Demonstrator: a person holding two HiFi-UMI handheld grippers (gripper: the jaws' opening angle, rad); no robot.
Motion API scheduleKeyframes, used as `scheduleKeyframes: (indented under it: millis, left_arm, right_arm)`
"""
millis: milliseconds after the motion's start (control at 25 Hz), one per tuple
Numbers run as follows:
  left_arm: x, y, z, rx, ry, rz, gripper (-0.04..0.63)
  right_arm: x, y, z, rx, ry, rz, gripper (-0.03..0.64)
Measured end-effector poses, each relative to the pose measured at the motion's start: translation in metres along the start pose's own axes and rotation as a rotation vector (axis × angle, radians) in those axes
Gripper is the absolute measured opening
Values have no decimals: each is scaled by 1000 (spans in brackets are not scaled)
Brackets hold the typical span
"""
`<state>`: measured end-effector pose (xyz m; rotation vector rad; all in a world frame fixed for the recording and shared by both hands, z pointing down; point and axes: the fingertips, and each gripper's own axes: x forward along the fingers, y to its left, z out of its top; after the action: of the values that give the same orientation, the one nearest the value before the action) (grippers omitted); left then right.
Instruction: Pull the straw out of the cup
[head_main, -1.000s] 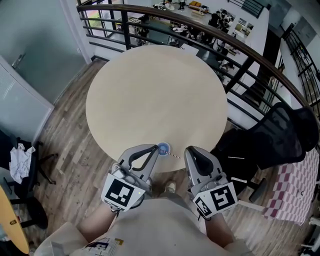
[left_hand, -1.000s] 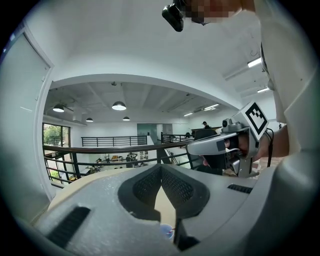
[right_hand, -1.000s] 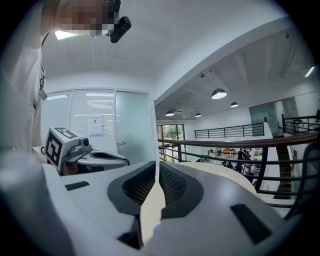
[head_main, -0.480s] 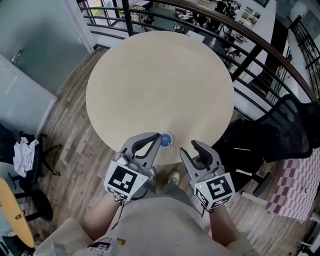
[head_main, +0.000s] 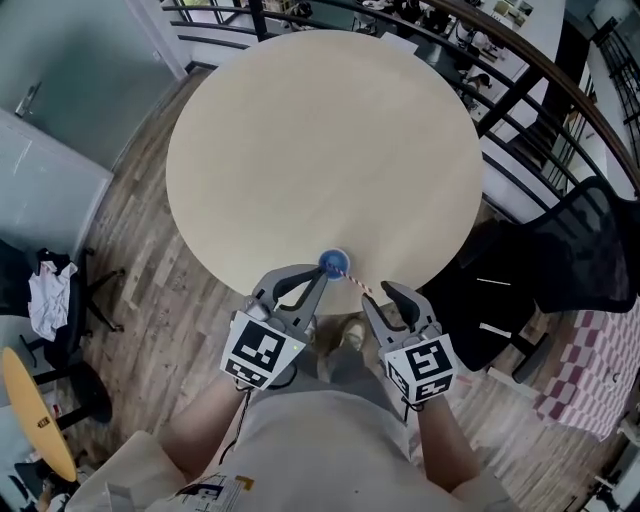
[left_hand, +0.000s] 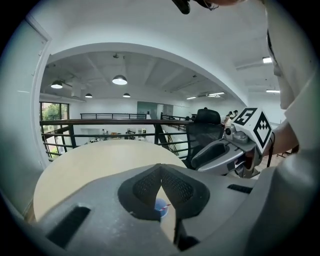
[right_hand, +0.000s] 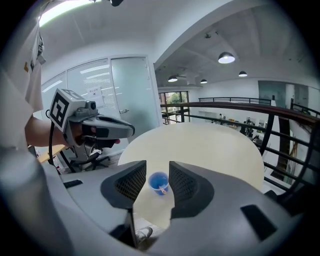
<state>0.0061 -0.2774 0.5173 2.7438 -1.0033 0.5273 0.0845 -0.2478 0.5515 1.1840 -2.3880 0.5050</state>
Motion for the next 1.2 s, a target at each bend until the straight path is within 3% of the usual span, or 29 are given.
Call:
scheduleKeyframes:
  millis: [280,600,1200]
  left_arm:
    - [21,2,-43,-114,84,-30,14]
    - [25,0,-75,-138,153,-49,14]
    - [11,-3,-68,-152,136,-58,14]
  right_arm:
    - [21,-9,-43,4,94,-3,141]
    - [33,-13,-63,18,141,-31,66]
    - [28,-11,-43,-3,101,-57,35]
